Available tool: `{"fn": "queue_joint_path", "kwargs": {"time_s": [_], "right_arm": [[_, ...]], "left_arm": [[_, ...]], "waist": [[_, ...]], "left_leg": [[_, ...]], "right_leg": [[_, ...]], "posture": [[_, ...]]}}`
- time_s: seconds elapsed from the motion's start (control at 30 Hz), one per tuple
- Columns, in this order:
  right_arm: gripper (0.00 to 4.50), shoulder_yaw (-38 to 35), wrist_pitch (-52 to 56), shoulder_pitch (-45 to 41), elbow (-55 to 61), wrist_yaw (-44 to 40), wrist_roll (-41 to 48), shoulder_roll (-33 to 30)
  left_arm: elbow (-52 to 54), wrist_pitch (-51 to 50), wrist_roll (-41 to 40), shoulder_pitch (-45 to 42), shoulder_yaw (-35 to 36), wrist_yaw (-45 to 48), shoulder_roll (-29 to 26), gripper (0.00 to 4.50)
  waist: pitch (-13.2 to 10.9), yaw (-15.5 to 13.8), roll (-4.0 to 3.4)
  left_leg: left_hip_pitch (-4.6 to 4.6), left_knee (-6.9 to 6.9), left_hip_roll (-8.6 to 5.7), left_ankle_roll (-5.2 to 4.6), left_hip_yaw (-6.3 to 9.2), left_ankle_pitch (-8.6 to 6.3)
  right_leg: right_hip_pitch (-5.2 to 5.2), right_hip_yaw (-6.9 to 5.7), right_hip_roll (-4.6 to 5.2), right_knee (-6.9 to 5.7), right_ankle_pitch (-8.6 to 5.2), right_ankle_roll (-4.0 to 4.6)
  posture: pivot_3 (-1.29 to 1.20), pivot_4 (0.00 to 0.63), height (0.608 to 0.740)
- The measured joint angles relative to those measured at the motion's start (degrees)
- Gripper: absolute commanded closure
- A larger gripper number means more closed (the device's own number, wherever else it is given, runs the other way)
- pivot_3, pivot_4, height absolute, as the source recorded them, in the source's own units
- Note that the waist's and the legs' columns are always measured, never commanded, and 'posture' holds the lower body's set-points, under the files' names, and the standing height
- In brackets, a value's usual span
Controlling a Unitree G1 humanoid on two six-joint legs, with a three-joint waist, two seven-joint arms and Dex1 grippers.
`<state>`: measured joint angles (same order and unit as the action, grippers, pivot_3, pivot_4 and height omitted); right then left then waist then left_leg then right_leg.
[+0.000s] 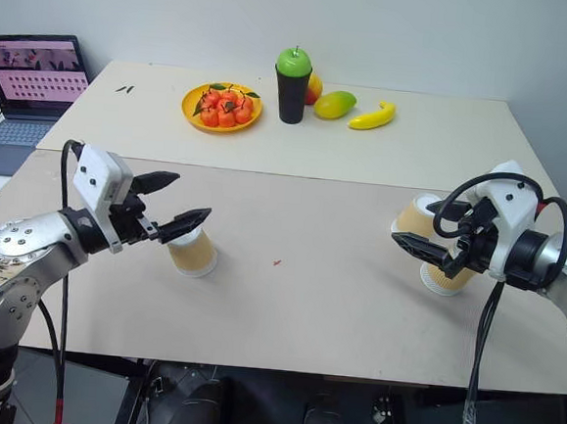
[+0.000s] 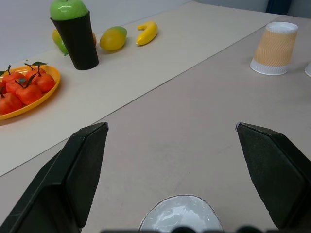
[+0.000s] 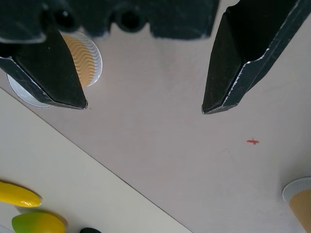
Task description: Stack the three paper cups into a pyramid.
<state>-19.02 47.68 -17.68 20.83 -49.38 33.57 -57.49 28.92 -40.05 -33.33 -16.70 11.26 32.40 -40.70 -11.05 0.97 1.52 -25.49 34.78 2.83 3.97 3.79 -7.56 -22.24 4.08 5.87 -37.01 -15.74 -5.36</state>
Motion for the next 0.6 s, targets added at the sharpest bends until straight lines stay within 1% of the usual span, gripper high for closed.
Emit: {"fn": "queue_joint_path", "kwargs": {"time_s": [0.1,0.27,0.37,0.43,0.6], "right_arm": [[0.04,-0.01,0.07,0.00,0.04,0.62,0.18,0.01],[0.04,-1.39,0.49,0.24,1.53,2.31,0.96,0.07],[0.04,-4.48,1.04,1.27,1.66,2.58,1.01,-1.12],[0.04,-7.86,1.67,3.40,2.21,3.19,1.11,-1.50],[0.04,-14.95,2.83,11.54,4.59,3.60,0.89,-0.86]], "left_arm": [[-0.91,0.12,0.33,-1.11,-0.60,0.35,0.29,0.00],[-5.27,-0.52,-2.54,-10.90,-2.42,2.77,2.39,0.00],[-8.01,-1.66,-3.02,-14.84,-3.94,4.18,3.22,0.00],[-10.17,-2.39,-3.54,-17.99,-5.36,5.13,4.23,0.00],[-14.37,-2.52,-4.03,-25.11,-8.21,8.44,5.72,0.00]], "waist": [[0.00,-0.01,0.00],[0.00,-0.32,0.00],[0.00,-0.21,0.00],[0.00,-0.23,0.01],[0.00,-0.27,0.01]], "left_leg": [[0.00,0.01,0.00,0.00,0.00,0.00],[-0.04,0.06,-0.01,0.00,0.01,0.00],[-0.04,0.00,-0.01,-0.01,0.02,0.00],[-0.04,0.00,-0.01,-0.01,0.02,0.00],[-0.04,0.03,-0.03,-0.01,0.02,0.00]], "right_leg": [[0.00,0.00,0.00,-0.01,0.00,0.00],[0.03,-0.02,0.00,0.01,0.01,-0.03],[0.00,-0.02,0.00,0.00,-0.01,-0.04],[0.01,-0.02,0.00,0.00,-0.01,-0.04],[0.05,-0.02,0.00,-0.01,-0.01,-0.06]], "posture": [[0.00,0.150,0.735],[0.00,0.150,0.735],[0.00,0.150,0.735],[0.00,0.150,0.735],[0.00,0.150,0.735]]}}
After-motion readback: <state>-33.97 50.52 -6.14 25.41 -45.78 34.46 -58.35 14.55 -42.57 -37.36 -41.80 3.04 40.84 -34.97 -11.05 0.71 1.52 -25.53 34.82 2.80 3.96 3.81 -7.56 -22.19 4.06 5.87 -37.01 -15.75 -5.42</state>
